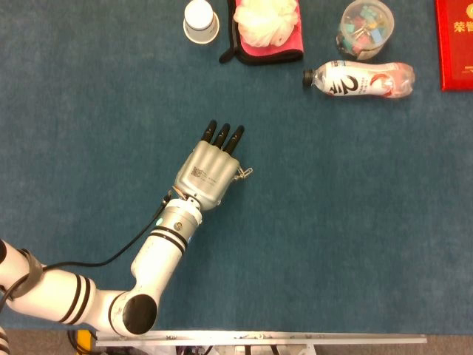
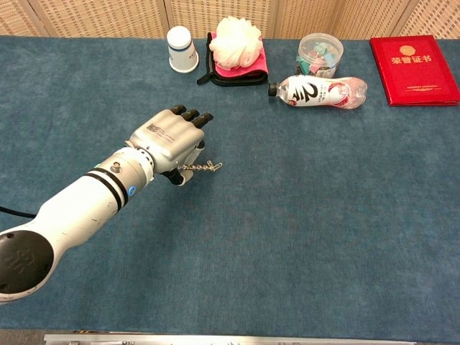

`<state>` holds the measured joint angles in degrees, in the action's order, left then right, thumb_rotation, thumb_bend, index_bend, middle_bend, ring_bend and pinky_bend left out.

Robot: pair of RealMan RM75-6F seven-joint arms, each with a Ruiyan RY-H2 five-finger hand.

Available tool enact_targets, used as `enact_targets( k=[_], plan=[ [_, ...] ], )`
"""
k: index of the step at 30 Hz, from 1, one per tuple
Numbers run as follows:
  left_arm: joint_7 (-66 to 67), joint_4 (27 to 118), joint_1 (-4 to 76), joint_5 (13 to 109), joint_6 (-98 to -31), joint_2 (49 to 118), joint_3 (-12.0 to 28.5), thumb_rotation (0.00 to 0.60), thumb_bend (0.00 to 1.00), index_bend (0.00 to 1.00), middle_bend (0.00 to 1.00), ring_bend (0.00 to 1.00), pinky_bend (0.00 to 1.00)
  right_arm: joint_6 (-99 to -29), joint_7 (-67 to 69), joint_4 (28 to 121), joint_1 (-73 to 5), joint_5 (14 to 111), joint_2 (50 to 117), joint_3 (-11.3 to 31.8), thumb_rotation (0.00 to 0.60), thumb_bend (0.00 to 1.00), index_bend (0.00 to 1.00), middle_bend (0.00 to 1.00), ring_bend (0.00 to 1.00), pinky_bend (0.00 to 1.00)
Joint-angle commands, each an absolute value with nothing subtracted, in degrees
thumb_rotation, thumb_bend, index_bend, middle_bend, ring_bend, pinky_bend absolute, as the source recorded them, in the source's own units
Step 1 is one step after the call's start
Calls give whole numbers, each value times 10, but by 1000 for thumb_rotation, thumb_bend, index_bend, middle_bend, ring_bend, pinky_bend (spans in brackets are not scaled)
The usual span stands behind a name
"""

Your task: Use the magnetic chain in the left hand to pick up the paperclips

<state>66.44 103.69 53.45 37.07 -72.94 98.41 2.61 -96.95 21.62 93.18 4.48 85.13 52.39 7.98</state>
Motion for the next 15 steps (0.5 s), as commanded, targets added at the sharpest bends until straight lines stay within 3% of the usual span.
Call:
enact_targets(
  k=[1, 15],
  plan=[
    [663, 1038, 534, 371, -731, 981, 27, 600, 370, 669, 0, 0, 55, -970, 216, 932, 45, 851, 524, 80, 600, 0, 28, 80, 58, 330],
    [644, 994, 539, 344, -708, 966, 46, 600, 370, 670, 0, 0, 55, -969, 216, 932, 45, 850, 524, 81, 600, 0, 28, 80, 58, 329]
  ],
)
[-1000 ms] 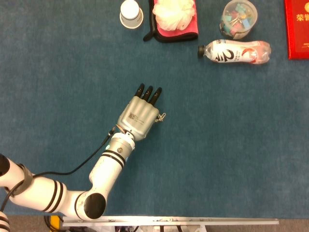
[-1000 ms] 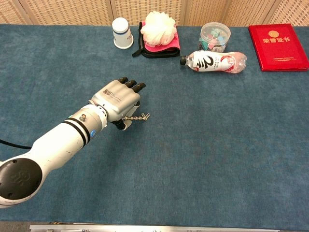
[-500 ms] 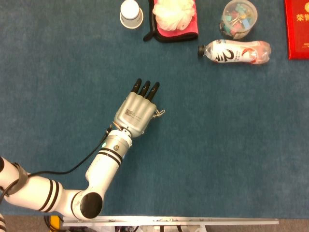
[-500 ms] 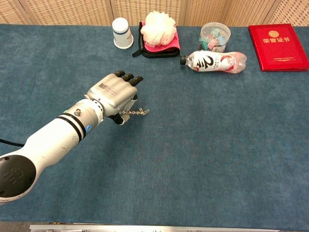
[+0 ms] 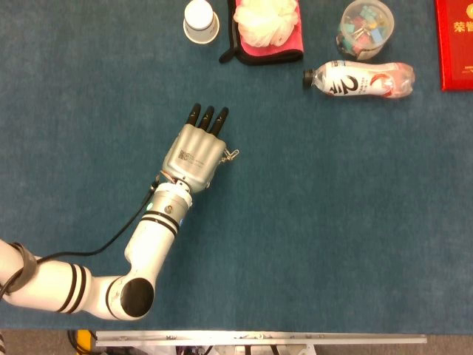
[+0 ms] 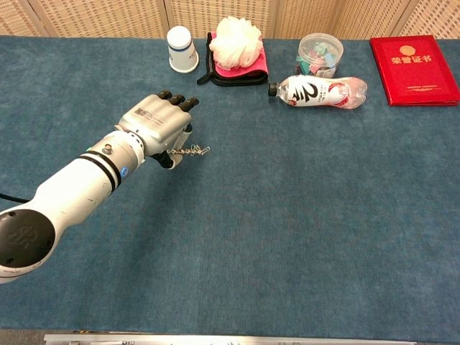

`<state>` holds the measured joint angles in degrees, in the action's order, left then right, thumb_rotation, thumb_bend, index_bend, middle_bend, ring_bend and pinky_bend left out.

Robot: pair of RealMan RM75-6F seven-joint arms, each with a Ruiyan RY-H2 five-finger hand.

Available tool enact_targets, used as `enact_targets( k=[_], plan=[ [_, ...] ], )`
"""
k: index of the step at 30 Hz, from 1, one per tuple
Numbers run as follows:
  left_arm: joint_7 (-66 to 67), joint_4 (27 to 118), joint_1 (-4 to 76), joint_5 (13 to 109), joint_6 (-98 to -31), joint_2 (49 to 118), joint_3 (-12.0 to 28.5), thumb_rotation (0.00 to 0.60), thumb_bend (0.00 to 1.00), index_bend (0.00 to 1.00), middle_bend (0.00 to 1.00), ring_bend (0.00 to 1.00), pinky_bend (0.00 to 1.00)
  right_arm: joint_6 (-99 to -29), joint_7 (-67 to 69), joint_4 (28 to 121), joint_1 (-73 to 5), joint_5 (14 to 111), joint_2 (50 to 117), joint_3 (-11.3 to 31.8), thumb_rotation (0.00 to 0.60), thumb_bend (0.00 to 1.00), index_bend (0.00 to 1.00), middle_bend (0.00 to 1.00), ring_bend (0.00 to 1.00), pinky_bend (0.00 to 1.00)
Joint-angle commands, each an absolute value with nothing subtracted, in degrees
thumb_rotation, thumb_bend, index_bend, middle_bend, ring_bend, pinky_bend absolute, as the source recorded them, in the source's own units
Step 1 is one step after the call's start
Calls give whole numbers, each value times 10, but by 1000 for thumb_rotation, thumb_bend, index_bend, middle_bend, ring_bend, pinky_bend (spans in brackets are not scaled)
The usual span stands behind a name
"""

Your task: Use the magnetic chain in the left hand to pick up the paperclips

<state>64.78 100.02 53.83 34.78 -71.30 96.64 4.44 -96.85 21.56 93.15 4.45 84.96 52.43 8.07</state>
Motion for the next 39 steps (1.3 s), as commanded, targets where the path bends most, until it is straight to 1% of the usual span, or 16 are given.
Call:
enact_targets(
  k=[1, 11, 24, 33, 39],
  plan=[
    [643, 991, 540, 343, -706, 966, 46, 600, 370, 670, 0, 0, 55, -969, 216, 932, 45, 849, 524, 81, 600, 0, 28, 80, 58, 329],
    [636, 967, 542, 328, -692, 974, 45, 600, 370, 671, 0, 0, 55, -967, 216, 932, 44, 848, 524, 81, 600, 0, 28, 80, 58, 330],
    [632, 960, 544, 325, -689, 975, 40, 600, 370, 671, 0, 0, 55, -967, 215, 932, 45, 847, 524, 82, 600, 0, 28, 80, 58, 329],
    [627, 998, 539, 350, -712, 953, 41, 600, 370, 673, 0, 0, 55, -966, 213, 932, 44, 848, 525, 81, 600, 0, 28, 80, 58, 329],
    [630, 1033, 532, 366, -734, 935, 31, 600, 370, 674, 0, 0, 55, -966, 211, 933, 43, 850, 525, 81, 600, 0, 28, 80, 58, 330]
  ],
)
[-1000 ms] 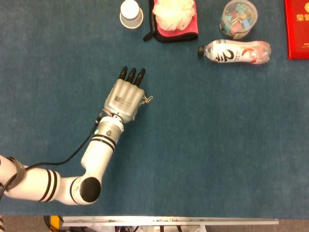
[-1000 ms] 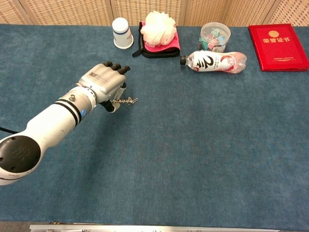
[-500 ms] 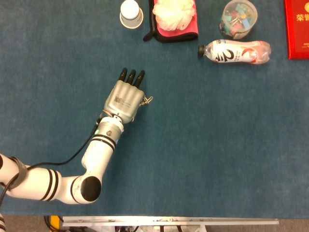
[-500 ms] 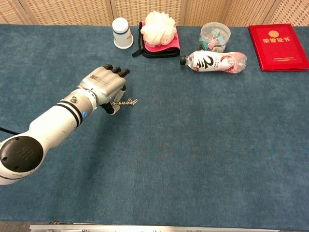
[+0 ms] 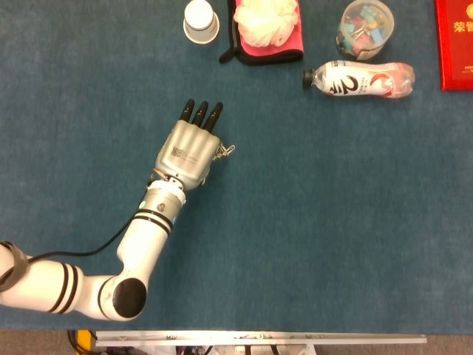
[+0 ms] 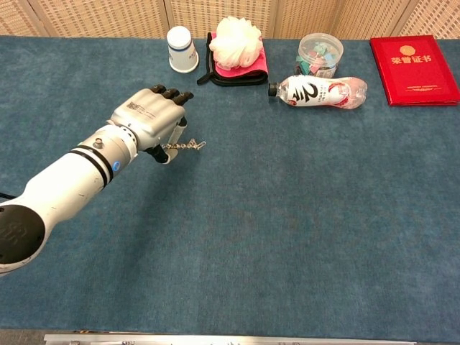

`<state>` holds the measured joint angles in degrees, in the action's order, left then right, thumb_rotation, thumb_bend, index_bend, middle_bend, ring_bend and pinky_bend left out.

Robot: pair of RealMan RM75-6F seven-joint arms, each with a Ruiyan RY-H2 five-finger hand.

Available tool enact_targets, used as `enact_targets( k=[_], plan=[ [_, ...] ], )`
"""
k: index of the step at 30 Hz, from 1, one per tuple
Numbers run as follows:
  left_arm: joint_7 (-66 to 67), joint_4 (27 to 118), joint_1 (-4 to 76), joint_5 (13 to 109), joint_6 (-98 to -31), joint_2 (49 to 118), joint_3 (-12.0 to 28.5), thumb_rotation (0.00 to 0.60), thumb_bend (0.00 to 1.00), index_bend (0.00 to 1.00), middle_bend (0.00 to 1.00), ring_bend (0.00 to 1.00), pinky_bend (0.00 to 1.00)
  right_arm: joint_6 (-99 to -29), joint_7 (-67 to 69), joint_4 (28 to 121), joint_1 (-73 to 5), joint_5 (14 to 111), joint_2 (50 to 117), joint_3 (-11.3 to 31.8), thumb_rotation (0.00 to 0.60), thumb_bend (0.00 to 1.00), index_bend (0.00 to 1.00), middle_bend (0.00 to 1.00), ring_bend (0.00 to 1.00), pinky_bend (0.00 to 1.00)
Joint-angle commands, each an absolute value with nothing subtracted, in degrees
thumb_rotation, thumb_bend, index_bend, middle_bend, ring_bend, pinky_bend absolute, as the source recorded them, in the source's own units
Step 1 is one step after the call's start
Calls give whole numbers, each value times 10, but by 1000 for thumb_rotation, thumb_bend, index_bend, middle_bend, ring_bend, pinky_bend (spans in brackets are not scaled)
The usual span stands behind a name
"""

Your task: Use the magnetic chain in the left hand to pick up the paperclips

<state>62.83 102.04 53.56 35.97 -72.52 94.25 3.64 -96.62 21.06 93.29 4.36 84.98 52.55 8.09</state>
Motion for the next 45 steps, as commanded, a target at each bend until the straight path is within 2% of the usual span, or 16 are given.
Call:
enact_targets(
  k=[1, 7, 13, 21, 26, 32, 37, 41, 45],
  plan=[
    [631, 1039, 530, 370, -738, 930, 29, 600, 370, 674, 0, 0, 55, -966, 211, 933, 43, 850, 525, 81, 600, 0, 28, 80, 58, 329],
    [611, 1093, 496, 409, -777, 884, 0, 600, 371, 673, 0, 0, 55, -965, 212, 933, 43, 849, 525, 81, 600, 0, 28, 80, 58, 329],
    [590, 1130, 454, 449, -799, 839, -50, 600, 370, 674, 0, 0, 55, -959, 203, 936, 40, 849, 527, 80, 600, 0, 28, 80, 58, 329],
    [560, 1138, 410, 482, -801, 829, -88, 600, 371, 653, 0, 0, 55, -954, 190, 939, 36, 848, 529, 80, 600, 0, 28, 80, 58, 330],
    [545, 1138, 389, 496, -806, 830, -90, 600, 370, 580, 0, 0, 55, -951, 186, 941, 35, 849, 529, 79, 600, 0, 28, 80, 58, 329],
    [542, 1137, 368, 498, -808, 836, -92, 600, 369, 414, 0, 0, 55, -950, 184, 941, 34, 849, 530, 79, 600, 0, 28, 80, 58, 330],
    [528, 1147, 344, 515, -828, 835, -91, 600, 258, 240, 0, 0, 55, -947, 179, 941, 32, 852, 532, 77, 600, 0, 28, 80, 58, 329],
    [492, 1165, 318, 562, -857, 819, -92, 600, 250, 253, 0, 0, 55, -945, 173, 942, 30, 854, 534, 75, 600, 0, 28, 82, 58, 329],
    [435, 1181, 286, 630, -885, 785, -105, 600, 250, 356, 0, 0, 55, -938, 159, 942, 25, 861, 538, 71, 600, 0, 28, 89, 58, 329]
  ],
)
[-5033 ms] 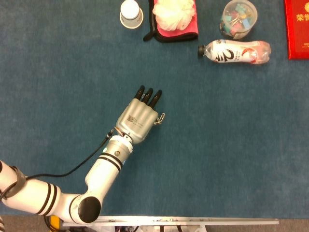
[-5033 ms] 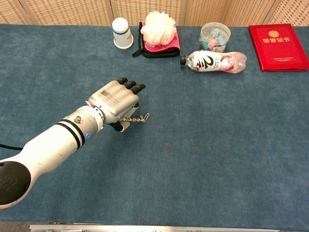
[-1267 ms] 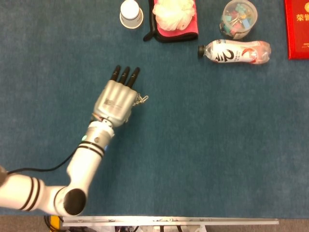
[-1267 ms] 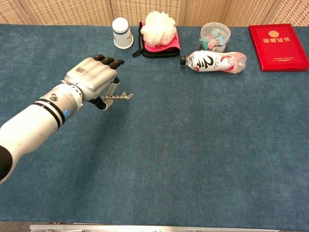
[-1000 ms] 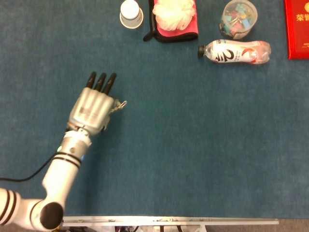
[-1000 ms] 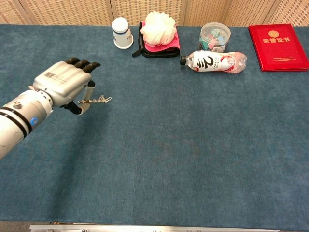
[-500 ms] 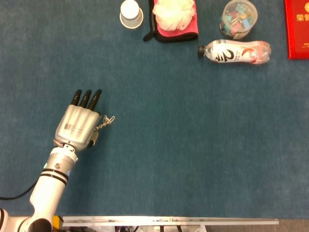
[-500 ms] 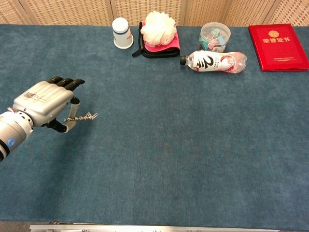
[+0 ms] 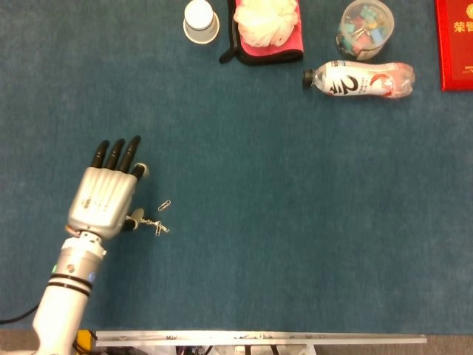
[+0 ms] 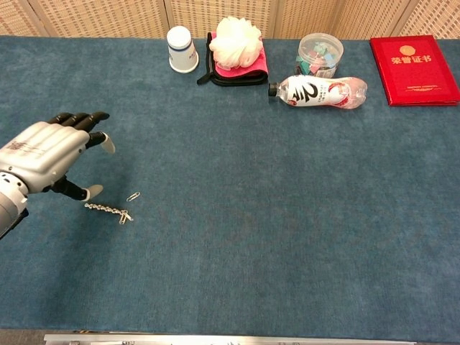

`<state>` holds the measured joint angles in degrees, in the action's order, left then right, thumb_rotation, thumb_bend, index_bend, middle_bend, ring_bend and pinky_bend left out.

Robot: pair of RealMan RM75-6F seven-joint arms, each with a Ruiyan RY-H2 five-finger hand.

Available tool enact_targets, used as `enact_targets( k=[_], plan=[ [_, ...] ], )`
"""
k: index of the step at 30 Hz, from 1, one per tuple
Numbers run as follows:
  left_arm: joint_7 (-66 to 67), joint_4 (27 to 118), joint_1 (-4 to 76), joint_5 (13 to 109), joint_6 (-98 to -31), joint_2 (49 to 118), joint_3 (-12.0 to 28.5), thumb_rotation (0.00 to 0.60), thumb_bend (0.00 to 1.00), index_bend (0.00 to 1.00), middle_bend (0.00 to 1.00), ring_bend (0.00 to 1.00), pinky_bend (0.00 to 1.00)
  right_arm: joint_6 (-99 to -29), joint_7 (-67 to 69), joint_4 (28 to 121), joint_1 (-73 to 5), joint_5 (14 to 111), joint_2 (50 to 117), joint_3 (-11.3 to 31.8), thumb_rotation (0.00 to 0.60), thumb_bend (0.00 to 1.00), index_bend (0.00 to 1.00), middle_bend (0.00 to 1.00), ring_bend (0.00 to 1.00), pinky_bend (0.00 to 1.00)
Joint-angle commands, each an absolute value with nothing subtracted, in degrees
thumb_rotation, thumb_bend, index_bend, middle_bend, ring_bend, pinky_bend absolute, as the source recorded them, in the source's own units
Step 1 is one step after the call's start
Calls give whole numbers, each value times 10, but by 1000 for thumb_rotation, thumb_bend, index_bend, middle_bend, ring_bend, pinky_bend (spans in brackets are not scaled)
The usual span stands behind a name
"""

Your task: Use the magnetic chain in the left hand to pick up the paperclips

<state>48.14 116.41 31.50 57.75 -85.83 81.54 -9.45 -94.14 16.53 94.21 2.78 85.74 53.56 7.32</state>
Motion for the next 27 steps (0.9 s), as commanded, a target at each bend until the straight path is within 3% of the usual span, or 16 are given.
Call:
enact_targets(
  k=[1, 7, 13, 20, 27],
  plan=[
    [422, 1183, 279, 645, -890, 775, -109, 600, 250, 381, 0, 0, 55, -936, 154, 943, 24, 861, 540, 70, 600, 0, 28, 89, 58, 329],
    [324, 1194, 233, 737, -907, 693, -143, 600, 250, 499, 0, 0, 55, -921, 113, 948, 15, 861, 553, 65, 600, 0, 28, 89, 58, 329],
    [246, 1195, 189, 780, -924, 632, -161, 600, 250, 531, 0, 0, 57, -894, 64, 951, 2, 852, 571, 62, 600, 0, 28, 89, 58, 330],
    [155, 1160, 151, 792, -923, 597, -152, 600, 250, 558, 0, 0, 61, -860, 16, 952, -14, 837, 588, 57, 600, 0, 28, 88, 58, 329],
    [134, 1157, 146, 758, -881, 576, -125, 600, 250, 561, 0, 0, 82, -818, -11, 942, -33, 815, 601, 56, 600, 0, 28, 89, 58, 329]
  ],
)
